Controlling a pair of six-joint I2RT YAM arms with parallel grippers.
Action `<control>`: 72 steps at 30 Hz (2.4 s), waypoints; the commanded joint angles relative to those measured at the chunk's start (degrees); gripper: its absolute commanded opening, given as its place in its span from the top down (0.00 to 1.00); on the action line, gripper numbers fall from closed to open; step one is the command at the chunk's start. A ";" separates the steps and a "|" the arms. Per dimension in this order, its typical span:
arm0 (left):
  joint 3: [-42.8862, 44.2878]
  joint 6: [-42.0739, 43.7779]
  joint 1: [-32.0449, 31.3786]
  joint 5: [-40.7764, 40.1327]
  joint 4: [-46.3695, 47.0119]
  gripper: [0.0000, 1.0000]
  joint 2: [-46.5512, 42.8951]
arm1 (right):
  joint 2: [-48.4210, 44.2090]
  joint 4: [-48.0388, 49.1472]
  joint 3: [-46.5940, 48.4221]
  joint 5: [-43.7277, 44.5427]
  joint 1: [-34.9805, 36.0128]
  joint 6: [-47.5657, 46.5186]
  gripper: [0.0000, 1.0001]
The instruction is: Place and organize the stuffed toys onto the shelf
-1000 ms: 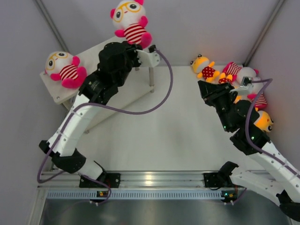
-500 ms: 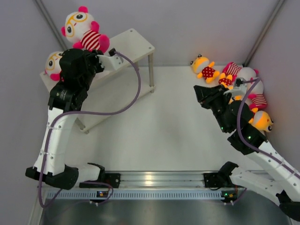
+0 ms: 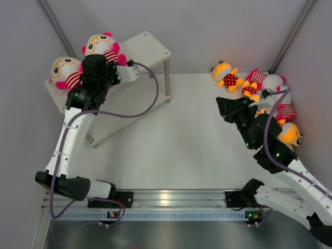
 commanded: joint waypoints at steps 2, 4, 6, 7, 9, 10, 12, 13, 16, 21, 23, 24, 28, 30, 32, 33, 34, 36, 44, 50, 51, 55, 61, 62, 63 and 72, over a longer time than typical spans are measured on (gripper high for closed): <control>-0.69 -0.52 0.26 -3.77 -0.16 1.00 -3.72 | -0.53 1.03 -0.30 0.97 1.14 -0.84 0.77; -2.36 -0.08 0.26 -5.96 -0.25 1.00 -4.16 | -0.36 1.20 -0.30 0.88 1.14 -0.84 0.77; -3.41 0.36 0.44 -7.29 -0.34 1.00 -4.43 | -0.36 1.29 -0.30 0.88 1.14 -0.84 0.77; -3.51 0.36 0.44 -7.64 -0.51 1.00 -4.60 | -0.27 1.21 -0.39 0.88 1.22 -0.84 0.77; -3.33 0.45 0.61 -9.13 -0.52 1.00 -4.52 | -0.79 1.03 -0.47 0.88 1.14 -0.75 0.77; -3.16 0.62 0.61 -9.75 -0.52 1.00 -4.52 | -0.88 0.94 -0.56 0.88 1.14 -0.66 0.77; -2.89 0.45 0.87 -10.45 -0.60 1.00 -4.60 | -1.32 0.77 -0.74 1.14 1.14 -0.66 0.77; -2.80 0.45 0.96 -10.46 -0.95 1.00 -4.78 | -1.59 0.85 -0.74 1.23 1.22 -0.75 0.77; -3.24 0.98 1.23 -9.40 -1.92 1.00 -5.74 | -1.76 0.76 -0.65 1.49 1.14 -0.93 0.77; -1.67 2.12 1.58 -9.05 -4.02 1.00 -6.10 | -1.85 0.50 -0.74 1.32 1.14 -0.75 0.77; -1.31 2.56 1.76 -8.96 -4.65 1.00 -6.27 | -1.76 0.59 -0.74 1.32 1.14 -0.57 0.77; -1.40 2.73 1.84 -9.05 -4.82 1.00 -6.36 | -1.76 0.59 -0.74 1.32 1.14 -0.57 0.77; -1.14 3.44 2.11 -8.96 -5.70 1.00 -7.07 | -1.85 0.50 -0.65 1.23 1.14 -0.58 0.77; -0.96 3.53 2.37 -8.87 -5.97 1.00 -6.98 | -2.03 0.50 -0.74 1.23 1.14 -0.57 0.77; -1.05 3.70 2.63 -8.79 -6.23 1.00 -6.98 | -2.12 0.33 -0.91 1.23 1.14 -0.57 0.77; -1.05 3.79 2.90 -8.61 -6.23 1.00 -7.06 | -2.29 0.24 -0.91 1.23 1.22 -0.57 0.77; -0.96 3.79 3.07 -8.52 -6.23 1.00 -7.07 | -2.38 0.24 -0.91 1.23 1.14 -0.57 0.77; -0.96 3.88 3.77 -8.26 -6.49 1.00 -7.06 | -2.55 -0.02 -0.91 1.41 1.14 -0.57 0.77; -1.31 3.09 4.92 -5.98 -6.84 1.00 -7.68 | -2.55 -0.03 -0.91 1.67 1.14 -0.84 0.77; -2.54 3.18 4.92 -4.04 -6.84 1.00 -8.47 | -2.55 -0.29 -0.83 1.76 1.14 -0.84 0.75; -2.54 3.09 4.92 -3.69 -6.84 1.00 -8.56 | -2.55 -0.38 -0.83 1.93 1.14 -0.84 0.76; -2.63 3.61 4.92 -4.56 -6.84 0.98 -8.30 | -2.55 -0.03 -0.83 2.02 1.14 -0.58 0.73; -0.44 1.86 4.92 -3.42 -6.76 0.73 -7.77 | -1.41 0.06 -0.92 1.93 1.14 -0.05 0.72; -0.08 1.77 4.92 -3.08 -6.76 0.68 -7.51 | -1.24 0.06 -1.00 1.76 1.14 -0.05 0.71; 0.44 1.68 4.92 -2.81 -6.67 0.60 -7.50 | -1.15 0.06 -0.91 1.67 1.14 -0.05 0.70; 1.77 0.98 5.01 5.54 -6.76 0.25 -9.61 | 0.34 -1.34 1.02 1.84 1.13 -1.27 0.42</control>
